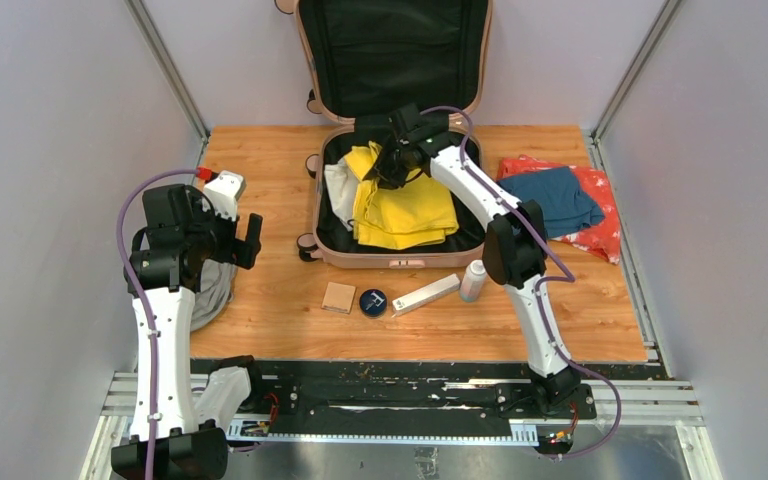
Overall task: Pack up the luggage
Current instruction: Place the clothes in the luggage.
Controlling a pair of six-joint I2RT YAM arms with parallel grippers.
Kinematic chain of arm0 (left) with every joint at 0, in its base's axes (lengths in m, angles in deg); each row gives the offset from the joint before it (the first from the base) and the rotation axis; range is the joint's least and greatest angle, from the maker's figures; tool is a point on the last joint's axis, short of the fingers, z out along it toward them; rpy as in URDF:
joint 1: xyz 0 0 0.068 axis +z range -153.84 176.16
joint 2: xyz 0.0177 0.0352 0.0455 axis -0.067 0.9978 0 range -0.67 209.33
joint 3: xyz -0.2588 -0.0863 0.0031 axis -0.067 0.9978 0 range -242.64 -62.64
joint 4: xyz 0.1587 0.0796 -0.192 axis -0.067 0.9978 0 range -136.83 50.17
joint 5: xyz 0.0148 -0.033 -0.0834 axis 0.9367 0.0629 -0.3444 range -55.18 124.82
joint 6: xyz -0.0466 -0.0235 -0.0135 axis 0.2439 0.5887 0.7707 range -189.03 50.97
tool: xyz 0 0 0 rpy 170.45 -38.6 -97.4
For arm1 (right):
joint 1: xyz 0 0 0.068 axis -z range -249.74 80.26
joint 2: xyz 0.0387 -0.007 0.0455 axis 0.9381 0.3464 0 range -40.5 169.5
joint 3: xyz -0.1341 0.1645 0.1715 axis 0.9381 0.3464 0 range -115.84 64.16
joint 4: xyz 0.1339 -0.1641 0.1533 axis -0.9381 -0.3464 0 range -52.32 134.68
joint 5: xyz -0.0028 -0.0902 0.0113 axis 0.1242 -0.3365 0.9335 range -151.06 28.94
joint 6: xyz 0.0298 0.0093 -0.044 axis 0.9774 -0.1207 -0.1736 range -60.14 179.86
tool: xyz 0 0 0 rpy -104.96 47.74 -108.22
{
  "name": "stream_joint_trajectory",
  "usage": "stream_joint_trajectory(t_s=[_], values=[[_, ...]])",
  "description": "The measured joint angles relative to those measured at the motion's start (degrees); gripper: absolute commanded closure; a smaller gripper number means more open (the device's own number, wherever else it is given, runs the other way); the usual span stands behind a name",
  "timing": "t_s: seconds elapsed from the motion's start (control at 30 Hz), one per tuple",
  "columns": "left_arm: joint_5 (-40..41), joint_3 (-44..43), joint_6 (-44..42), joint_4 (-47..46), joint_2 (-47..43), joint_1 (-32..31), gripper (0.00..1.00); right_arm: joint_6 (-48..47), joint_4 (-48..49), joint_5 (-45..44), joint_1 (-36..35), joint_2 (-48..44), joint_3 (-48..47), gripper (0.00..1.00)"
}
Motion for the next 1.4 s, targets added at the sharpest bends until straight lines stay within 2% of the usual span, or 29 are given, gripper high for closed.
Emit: stream_joint_trajectory(t_s=[0.33,0.4,0.47,0.6,0.7,0.77,1.0,1.13,1.2,1.33,1.4], values=[[0.4,0.0,-0.8,0.1,0.0,0.0,0.00,5.0,4.7,-1.3,-0.3,1.2,0.8,1.00],[0.4,0.0,-0.8,0.1,0.0,0.0,0.00,5.9,5.8,-1.3,-0.4,1.9,0.7,0.96],[0.4,0.0,-0.8,0.1,0.0,0.0,0.00,6.8,6.9,-1.2,-0.5,3.4,0.1,0.85],[0.4,0.0,-0.8,0.2,0.1,0.0,0.00,7.8,9.3,-0.5,-1.1,8.1,-1.8,0.40],[0.4,0.0,-1.0,0.5,0.1,0.0,0.00,8.2,11.5,0.7,-1.4,10.3,-2.5,0.23],[0.4,0.0,-1.2,0.6,0.2,0.0,0.00,7.8,12.6,1.4,-1.4,10.4,-2.6,0.19],[0.4,0.0,-1.6,1.3,0.3,0.0,0.00,4.0,12.9,3.3,-1.2,10.1,-3.6,0.16],[0.3,0.0,-2.0,1.5,0.3,0.0,0.00,1.6,13.0,4.6,-0.3,8.5,-3.3,0.19],[0.3,0.0,-2.1,1.6,0.3,0.0,0.00,0.8,13.5,5.4,0.4,7.3,-3.1,0.26],[0.3,0.0,-2.1,1.6,0.3,0.0,0.00,1.0,16.4,7.1,1.3,6.5,-3.3,0.49],[0.3,0.0,-2.1,1.6,0.3,0.0,0.00,2.0,17.3,7.9,1.4,7.3,-3.7,0.56]])
